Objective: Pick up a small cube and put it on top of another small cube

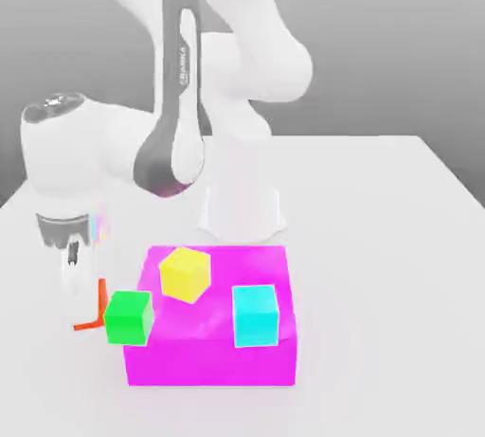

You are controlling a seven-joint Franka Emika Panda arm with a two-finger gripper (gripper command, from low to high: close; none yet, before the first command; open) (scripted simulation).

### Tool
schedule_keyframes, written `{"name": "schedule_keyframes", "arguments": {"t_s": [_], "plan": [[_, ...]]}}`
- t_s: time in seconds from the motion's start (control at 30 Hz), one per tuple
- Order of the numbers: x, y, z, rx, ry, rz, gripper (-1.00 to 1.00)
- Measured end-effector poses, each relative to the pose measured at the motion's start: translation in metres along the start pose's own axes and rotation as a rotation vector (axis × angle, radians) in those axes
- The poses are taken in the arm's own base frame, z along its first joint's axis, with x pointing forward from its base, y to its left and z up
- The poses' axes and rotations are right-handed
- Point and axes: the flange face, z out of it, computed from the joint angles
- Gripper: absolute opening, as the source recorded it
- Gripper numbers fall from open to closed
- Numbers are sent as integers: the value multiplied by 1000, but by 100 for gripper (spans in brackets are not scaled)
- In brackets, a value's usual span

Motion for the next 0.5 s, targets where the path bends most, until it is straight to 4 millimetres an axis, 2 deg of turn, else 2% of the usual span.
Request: {"name": "schedule_keyframes", "arguments": {"t_s": [0.07, 0.17, 0.2, 0.27, 0.33, 0.37, 0.4, 0.5], "plan": [[-31, -14, -34, 29, -1, -39, -100], [-82, -24, -88, 70, -2, -94, -100], [-100, -21, -103, 75, -5, -110, -100], [-145, 0, -119, 49, -15, -140, -100], [-187, 30, -126, 7, -21, -168, -100], [-202, 47, -118, -26, -21, -173, -100], [-209, 55, -108, -42, -19, -175, -100], [-215, 64, -71, -56, -15, -176, -100]]}}
